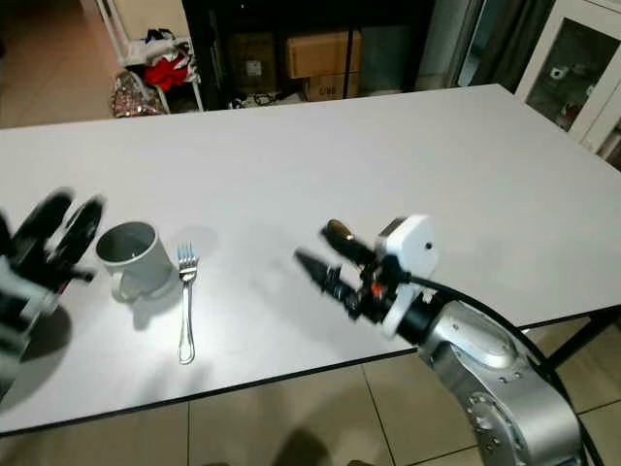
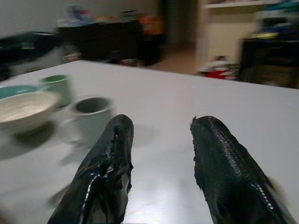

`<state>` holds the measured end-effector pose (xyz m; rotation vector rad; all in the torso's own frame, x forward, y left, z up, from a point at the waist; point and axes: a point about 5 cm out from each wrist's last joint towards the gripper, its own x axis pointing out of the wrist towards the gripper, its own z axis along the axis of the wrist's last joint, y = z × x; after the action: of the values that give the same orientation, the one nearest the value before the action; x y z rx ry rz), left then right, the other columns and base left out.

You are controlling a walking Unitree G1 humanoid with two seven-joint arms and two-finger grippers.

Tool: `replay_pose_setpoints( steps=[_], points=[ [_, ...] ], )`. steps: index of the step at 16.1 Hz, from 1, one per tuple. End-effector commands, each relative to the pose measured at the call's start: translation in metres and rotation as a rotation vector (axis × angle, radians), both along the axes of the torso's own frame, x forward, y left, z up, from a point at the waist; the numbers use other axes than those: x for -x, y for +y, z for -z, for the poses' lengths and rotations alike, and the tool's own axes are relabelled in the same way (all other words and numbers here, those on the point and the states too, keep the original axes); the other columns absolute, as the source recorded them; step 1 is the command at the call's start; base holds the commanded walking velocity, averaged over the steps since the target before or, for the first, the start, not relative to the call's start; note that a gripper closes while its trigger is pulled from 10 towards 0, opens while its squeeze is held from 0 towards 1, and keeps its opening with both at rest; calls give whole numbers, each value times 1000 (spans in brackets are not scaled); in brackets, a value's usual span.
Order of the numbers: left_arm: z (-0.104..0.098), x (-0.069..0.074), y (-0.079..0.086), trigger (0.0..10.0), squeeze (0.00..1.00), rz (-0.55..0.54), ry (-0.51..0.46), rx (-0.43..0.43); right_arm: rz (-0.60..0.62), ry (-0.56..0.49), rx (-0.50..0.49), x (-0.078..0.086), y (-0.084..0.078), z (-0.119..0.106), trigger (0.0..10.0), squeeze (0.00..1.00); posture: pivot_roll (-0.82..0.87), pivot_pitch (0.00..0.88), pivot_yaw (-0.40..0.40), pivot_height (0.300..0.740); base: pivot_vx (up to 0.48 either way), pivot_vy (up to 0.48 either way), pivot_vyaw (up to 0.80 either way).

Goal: Setting the table

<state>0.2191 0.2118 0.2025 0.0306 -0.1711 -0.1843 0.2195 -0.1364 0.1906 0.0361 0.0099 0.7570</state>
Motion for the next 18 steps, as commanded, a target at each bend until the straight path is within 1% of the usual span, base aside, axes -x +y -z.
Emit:
replay_pose_setpoints(
  steps=[1,2,4,5,6,7,8,9,10,12,14,17,18],
  points=[
    [2,-5,-25,10000,0,66,33,-55,130,-33,4,-4,-1,-1,10000,0,-20,0,80,740,0,0,800],
    [2,-9,-40,10000,0,84,33,-83,178,-45,19,-4,4,1,10000,0,-29,0,85,740,0,0,800],
    [2,-12,-44,10000,0,66,40,-80,196,-45,30,-3,8,3,10000,0,-35,0,90,740,0,0,800],
    [4,-21,-42,10000,0,-12,74,-122,231,-60,37,-4,12,3,10000,0,-41,0,94,740,0,0,800],
    [7,-27,-38,10000,0,-88,88,-93,268,-73,27,-7,15,1,10000,0,-46,0,94,740,0,0,800],
    [10,-27,-38,10000,0,-106,90,-114,288,-76,21,-8,15,0,10000,0,-44,0,90,740,0,0,800],
    [11,-26,-39,10000,0,-115,97,-116,303,-81,26,-9,15,0,10000,0,-33,0,77,740,0,0,800],
    [12,-24,-38,10000,0,-123,108,-99,313,-79,31,-11,15,1,10000,0,-27,0,68,740,0,0,800],
    [14,-21,-33,10000,0,-151,132,-85,328,-64,28,-14,13,4,10000,0,-12,0,52,740,0,0,800],
    [15,-18,-30,10000,0,-164,147,-88,346,-59,30,-18,12,5,10000,0,7,0,31,740,0,0,800],
    [15,-17,-29,10000,0,-174,144,-74,349,-54,27,-21,11,6,10000,0,7,0,31,740,0,0,800],
    [15,-16,-31,10000,0,-159,151,-70,339,-54,11,-24,14,4,10000,0,22,0,23,740,0,0,800],
    [16,-17,-28,10000,0,-190,144,-95,334,-50,8,-24,16,5,10000,0,18,0,33,740,0,0,800]
  ],
)
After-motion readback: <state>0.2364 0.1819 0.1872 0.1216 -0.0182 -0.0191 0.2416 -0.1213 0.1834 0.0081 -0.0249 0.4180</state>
